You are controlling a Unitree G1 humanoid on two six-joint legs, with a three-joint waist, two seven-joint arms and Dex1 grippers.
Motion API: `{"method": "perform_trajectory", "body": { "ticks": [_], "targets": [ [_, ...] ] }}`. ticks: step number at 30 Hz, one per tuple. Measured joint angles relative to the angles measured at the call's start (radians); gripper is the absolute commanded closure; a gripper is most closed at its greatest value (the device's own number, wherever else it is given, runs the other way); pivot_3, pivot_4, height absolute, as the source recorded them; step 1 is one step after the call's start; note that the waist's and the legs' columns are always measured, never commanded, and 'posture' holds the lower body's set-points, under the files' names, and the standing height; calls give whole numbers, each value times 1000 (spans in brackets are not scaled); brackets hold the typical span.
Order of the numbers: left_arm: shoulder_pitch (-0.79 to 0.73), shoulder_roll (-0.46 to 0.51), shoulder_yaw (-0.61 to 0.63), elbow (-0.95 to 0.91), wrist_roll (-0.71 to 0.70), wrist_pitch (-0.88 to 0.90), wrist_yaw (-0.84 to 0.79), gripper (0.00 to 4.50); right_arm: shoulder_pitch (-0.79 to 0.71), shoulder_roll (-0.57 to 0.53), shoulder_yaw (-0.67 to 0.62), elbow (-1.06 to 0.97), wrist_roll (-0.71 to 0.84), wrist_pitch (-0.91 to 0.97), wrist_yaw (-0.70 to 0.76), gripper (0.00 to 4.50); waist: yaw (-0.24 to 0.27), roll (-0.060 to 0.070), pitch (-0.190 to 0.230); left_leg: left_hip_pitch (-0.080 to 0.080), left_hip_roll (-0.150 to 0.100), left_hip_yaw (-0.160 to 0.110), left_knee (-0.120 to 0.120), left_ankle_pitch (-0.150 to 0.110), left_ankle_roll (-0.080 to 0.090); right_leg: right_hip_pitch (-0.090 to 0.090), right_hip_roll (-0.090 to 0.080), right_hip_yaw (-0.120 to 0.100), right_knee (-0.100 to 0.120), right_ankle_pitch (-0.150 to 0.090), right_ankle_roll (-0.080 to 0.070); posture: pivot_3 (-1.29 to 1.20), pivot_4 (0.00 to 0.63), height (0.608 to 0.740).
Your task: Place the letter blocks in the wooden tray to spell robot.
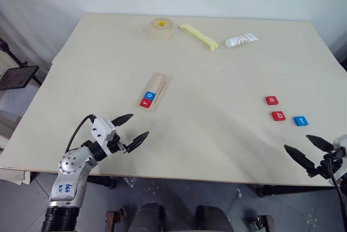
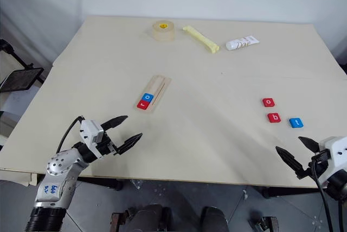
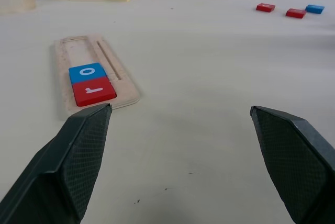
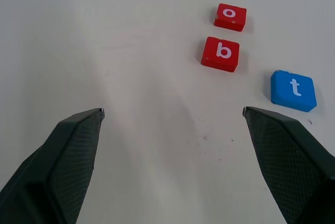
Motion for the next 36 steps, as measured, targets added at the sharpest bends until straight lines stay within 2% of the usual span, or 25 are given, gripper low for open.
{"method": "perform_trajectory", "body": {
  "ticks": [8,19,25,27,32,36],
  "targets": [
    [11,1,22,-20,-3,2,20,0,-59,-15,5,4,0,17,-2,47,-1,0,0,0,0,0,0,0,0,0,0,0,0,0,0,0,150,740],
    [242,44,118,-206,-32,96,54,0,-222,-62,92,106,-19,18,46,47,-3,1,2,0,1,1,0,0,0,0,-1,1,-1,0,0,0,150,740],
    [284,43,142,-282,-32,151,112,0,-321,-71,192,141,-34,28,110,47,0,2,3,-1,0,0,1,0,0,0,-3,1,-1,0,0,0,150,740],
    [265,44,116,-331,-17,215,157,0,-352,-72,221,150,-36,36,128,47,1,2,3,-1,0,-1,1,0,0,0,-2,1,-1,0,0,0,150,740],
    [103,32,35,-376,57,450,337,0,-424,-72,247,186,-46,36,143,47,1,2,3,-1,-1,-1,1,1,1,0,0,1,0,1,1,0,150,740],
    [-19,-26,-27,-407,102,628,469,0,-444,-74,270,211,-56,36,165,47,2,1,4,-1,-1,-1,1,0,1,0,1,1,0,1,1,0,150,740]
  ]
}}
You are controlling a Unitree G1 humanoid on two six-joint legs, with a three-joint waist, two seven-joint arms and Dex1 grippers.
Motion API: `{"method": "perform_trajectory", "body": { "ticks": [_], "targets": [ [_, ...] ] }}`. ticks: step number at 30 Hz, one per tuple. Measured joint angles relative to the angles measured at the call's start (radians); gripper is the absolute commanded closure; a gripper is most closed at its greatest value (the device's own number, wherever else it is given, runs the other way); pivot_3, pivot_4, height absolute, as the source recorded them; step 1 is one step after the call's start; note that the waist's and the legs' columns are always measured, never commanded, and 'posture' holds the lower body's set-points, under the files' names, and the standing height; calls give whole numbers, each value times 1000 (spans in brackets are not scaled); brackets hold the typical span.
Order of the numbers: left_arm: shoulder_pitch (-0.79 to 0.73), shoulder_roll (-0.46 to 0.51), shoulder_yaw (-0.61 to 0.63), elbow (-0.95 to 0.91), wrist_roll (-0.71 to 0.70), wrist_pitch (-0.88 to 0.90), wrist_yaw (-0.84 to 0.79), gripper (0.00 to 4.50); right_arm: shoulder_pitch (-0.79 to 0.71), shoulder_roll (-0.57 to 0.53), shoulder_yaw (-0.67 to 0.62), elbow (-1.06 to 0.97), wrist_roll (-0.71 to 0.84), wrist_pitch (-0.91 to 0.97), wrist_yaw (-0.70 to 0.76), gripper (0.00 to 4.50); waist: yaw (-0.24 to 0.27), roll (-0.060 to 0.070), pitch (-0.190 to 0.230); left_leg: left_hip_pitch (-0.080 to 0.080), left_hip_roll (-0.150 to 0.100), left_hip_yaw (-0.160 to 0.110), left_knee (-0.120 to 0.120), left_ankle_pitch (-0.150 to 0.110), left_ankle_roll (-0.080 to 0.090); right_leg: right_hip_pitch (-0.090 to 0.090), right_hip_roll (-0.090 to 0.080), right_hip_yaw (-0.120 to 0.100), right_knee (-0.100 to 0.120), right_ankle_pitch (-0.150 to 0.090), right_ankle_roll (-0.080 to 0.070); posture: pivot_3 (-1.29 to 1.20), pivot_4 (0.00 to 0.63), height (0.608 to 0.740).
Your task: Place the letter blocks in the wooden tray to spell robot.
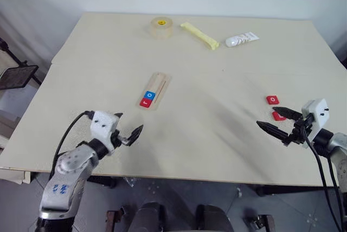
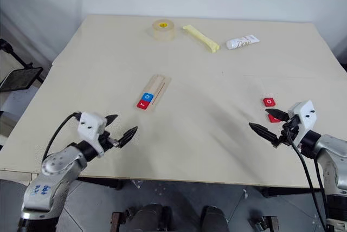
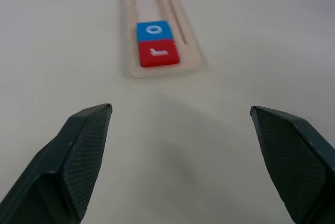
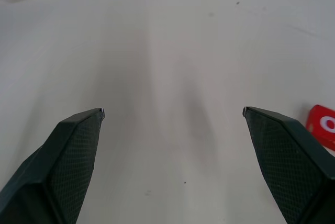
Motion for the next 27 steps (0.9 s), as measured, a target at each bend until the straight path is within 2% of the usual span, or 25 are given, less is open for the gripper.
{"method": "perform_trajectory", "body": {
  "ticks": [5,13,21,27],
  "targets": [
    [-155,-82,-43,-6,7,211,110,0,-19,-8,18,0,0,8,45,47,1,-1,1,-1,0,0,1,0,0,0,1,0,0,0,0,0,150,740],
    [-355,-93,-71,100,46,339,163,0,-70,-28,40,-32,20,45,106,47,1,-2,1,-1,1,0,3,0,0,0,2,0,0,0,0,0,150,740],
    [-493,-111,-106,315,75,381,167,0,-90,-29,41,-2,18,41,114,47,12,-6,4,-4,0,-2,4,0,-1,-1,3,0,0,1,1,0,150,740],
    [-564,-131,-116,398,83,380,147,0,-85,-29,41,11,18,23,120,47,18,-7,4,-5,0,-2,5,0,-1,-2,4,-1,0,1,2,0,150,740]
  ]
}}
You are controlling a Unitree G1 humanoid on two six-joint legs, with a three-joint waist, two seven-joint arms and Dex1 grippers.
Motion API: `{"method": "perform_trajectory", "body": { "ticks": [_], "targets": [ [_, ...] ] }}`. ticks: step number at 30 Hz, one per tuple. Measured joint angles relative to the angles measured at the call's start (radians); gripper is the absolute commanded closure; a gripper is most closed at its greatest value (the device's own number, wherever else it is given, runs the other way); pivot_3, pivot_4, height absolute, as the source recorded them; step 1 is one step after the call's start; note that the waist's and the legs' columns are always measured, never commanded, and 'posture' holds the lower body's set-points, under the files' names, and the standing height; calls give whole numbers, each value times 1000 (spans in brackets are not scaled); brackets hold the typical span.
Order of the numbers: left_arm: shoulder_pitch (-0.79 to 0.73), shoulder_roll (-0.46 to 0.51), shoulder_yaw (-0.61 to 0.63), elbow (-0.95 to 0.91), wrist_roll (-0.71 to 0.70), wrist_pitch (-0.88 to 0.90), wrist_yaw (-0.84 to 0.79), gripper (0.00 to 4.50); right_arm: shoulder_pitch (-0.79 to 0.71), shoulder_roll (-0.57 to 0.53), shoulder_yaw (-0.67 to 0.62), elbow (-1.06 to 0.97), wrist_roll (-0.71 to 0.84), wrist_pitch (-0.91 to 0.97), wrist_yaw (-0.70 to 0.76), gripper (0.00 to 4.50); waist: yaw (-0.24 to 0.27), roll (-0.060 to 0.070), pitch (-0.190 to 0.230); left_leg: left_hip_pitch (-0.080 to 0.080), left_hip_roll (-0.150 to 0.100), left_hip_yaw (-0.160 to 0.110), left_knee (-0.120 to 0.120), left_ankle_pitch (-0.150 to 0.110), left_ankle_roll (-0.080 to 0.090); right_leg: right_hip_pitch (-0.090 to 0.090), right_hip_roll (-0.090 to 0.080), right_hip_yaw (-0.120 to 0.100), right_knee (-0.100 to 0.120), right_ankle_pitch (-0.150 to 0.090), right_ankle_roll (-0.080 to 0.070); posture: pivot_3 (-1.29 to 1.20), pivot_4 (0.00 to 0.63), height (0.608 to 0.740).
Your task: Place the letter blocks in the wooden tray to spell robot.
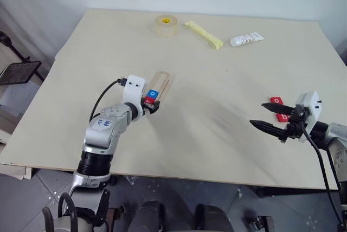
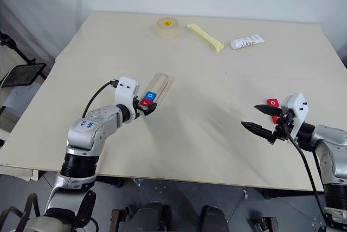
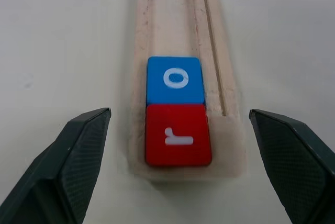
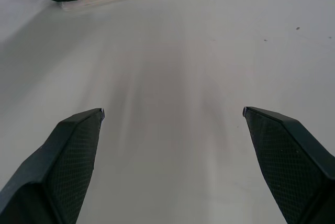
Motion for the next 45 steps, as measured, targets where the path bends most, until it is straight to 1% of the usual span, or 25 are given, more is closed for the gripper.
{"method": "perform_trajectory", "body": {
  "ticks": [5,10,13,15,19,22,27,28,30,34,38,41,45],
  "targets": [
    [-33,-7,-17,50,3,31,-17,0,2,0,0,19,-1,-12,3,47,2,0,0,0,0,0,0,0,0,0,0,0,0,0,0,0,150,740],
    [-50,-17,-12,40,1,102,-14,0,5,0,0,28,-2,-26,7,47,2,0,0,0,0,0,0,0,0,0,0,0,0,0,0,0,150,740],
    [-48,-24,-9,19,6,138,2,559,8,0,0,34,-5,-31,8,0,2,0,0,0,0,0,0,0,0,0,0,0,0,0,0,0,150,740],
    [-42,-36,0,4,13,152,19,1082,8,0,0,35,-7,-38,8,0,2,0,0,0,0,0,0,0,0,0,0,0,0,0,0,0,150,740],
    [-34,-38,-2,-10,20,152,22,1097,8,0,0,36,-8,-44,8,0,2,0,0,0,0,0,1,0,0,0,0,0,0,0,0,0,150,740],
    [-16,-11,-35,-4,35,76,-11,1097,8,0,0,45,-8,-46,9,0,2,0,0,0,0,1,1,0,0,0,0,0,0,0,0,0,150,740],
    [91,40,-104,-13,60,-322,-165,1097,9,0,0,53,-8,-46,13,0,4,0,0,-1,0,1,1,0,0,-1,0,0,0,0,0,0,150,740],
    [109,42,-114,-24,58,-386,-207,1097,14,0,-1,52,-8,-46,13,0,5,0,0,-1,0,1,1,0,0,-1,0,0,0,0,0,0,150,740],
    [145,61,-149,-64,42,-445,-294,1097,33,0,-5,43,-7,-46,13,0,6,0,0,-1,0,0,1,0,0,-1,0,1,0,0,0,0,150,740],
    [180,68,-204,-119,11,-447,-408,1097,88,0,-34,6,1,-43,8,0,6,0,1,-1,0,1,1,0,0,-1,0,0,0,0,0,0,150,740],
    [176,97,-271,-166,0,-424,-501,1097,154,-9,-75,-50,11,-36,5,0,5,1,1,-1,0,2,1,0,0,-1,0,0,0,0,0,0,150,740],
    [151,140,-331,-162,9,-388,-565,1097,225,-32,-112,-92,23,-22,18,0,6,1,1,-1,0,2,1,0,0,-1,0,0,0,0,0,0,150,740],
    [96,155,-385,-129,41,-390,-619,1097,291,-67,-149,-107,26,-24,48,0,9,1,1,-1,0,3,2,0,0,-1,0,0,0,0,0,0,150,740]
  ]
}}
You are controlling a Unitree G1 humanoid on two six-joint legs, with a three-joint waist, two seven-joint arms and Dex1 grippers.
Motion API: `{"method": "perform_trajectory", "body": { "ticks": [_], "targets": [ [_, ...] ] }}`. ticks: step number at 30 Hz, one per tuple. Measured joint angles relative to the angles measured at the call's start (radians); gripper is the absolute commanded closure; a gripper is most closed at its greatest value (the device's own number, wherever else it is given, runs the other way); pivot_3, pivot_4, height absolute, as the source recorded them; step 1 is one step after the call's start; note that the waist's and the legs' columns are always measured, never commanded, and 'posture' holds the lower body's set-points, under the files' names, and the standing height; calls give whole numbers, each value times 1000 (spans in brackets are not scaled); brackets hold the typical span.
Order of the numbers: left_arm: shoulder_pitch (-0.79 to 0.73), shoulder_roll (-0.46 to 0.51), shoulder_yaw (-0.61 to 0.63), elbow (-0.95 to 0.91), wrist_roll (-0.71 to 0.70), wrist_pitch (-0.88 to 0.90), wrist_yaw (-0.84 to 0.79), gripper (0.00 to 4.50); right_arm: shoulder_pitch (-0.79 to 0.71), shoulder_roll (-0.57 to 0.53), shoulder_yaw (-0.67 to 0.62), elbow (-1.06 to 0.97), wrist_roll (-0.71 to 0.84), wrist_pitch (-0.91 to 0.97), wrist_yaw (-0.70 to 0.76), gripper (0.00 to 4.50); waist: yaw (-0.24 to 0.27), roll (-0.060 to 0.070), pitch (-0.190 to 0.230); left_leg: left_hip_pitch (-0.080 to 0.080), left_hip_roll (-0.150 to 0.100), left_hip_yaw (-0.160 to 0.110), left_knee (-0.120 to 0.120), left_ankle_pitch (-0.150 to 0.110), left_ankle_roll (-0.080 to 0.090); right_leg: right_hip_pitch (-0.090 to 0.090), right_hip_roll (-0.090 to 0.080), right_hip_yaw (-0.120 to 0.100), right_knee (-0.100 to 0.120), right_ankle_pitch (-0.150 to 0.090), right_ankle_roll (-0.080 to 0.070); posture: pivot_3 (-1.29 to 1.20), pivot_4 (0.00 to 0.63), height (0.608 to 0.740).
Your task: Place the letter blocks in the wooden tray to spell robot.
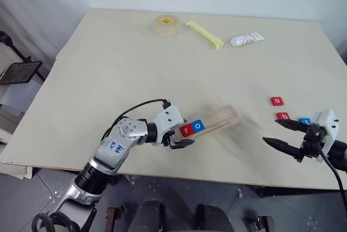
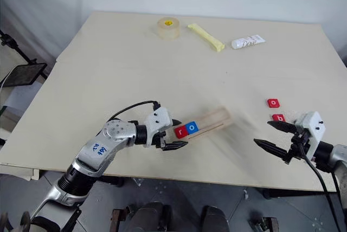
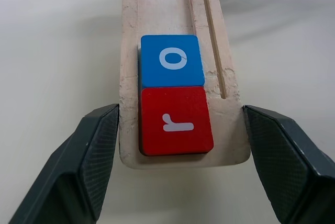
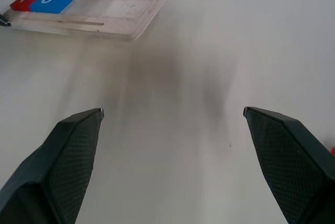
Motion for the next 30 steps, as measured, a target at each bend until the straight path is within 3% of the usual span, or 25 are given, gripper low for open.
{"method": "perform_trajectory", "body": {
  "ticks": [9,30],
  "targets": [
    [-70,0,-88,83,61,-67,-109,1097,136,-40,-93,4,12,-20,91,0,-3,0,0,0,0,1,0,0,0,0,1,0,0,0,0,0,150,740],
    [-157,-103,-122,248,130,-184,-196,1097,280,32,-169,-163,59,5,-19,0,-2,0,0,0,0,1,1,0,1,0,1,1,0,0,1,0,150,740]
  ]
}}
